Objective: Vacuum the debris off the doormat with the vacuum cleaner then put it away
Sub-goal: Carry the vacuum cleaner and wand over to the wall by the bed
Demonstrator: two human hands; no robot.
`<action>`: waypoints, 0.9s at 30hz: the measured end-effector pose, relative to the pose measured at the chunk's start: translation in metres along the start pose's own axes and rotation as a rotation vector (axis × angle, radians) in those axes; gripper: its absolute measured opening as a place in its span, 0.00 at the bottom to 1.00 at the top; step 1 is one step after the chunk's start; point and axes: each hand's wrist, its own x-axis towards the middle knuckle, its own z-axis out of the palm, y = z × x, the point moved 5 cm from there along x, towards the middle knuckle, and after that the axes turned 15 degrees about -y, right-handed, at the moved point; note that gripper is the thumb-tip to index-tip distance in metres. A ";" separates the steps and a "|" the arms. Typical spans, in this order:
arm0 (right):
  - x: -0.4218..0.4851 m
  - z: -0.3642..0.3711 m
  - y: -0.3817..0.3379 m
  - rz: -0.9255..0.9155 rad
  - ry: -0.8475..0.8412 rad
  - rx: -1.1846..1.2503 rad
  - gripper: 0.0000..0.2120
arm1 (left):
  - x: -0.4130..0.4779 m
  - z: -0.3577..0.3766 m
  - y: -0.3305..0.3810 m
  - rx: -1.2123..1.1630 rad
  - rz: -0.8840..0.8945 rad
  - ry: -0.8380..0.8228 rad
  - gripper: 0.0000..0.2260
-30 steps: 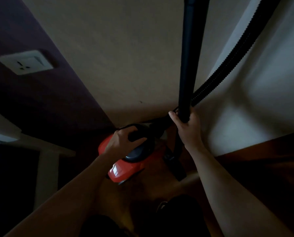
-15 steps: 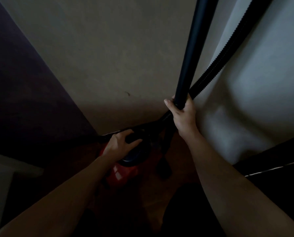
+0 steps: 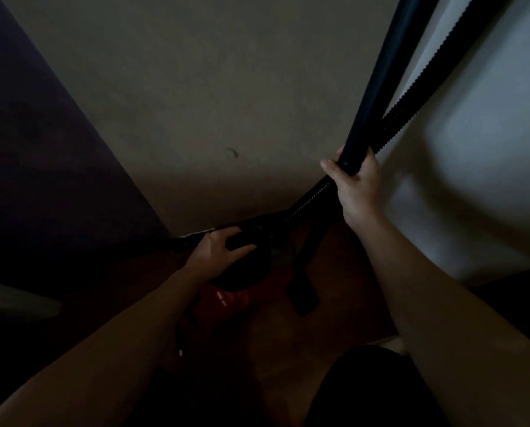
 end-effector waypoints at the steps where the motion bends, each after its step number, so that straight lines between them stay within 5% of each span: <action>1: 0.001 0.000 0.002 0.000 0.000 0.000 0.16 | -0.001 0.000 -0.003 -0.008 -0.003 -0.002 0.12; 13: -0.002 0.006 0.030 0.054 0.009 -0.062 0.14 | -0.017 0.003 -0.019 -0.039 -0.028 0.005 0.11; 21: -0.002 -0.013 0.024 0.030 0.122 0.003 0.14 | 0.000 0.009 -0.023 0.100 -0.147 -0.106 0.32; 27: 0.001 -0.023 0.030 0.002 0.150 0.070 0.12 | 0.027 0.026 -0.012 0.126 -0.167 -0.173 0.31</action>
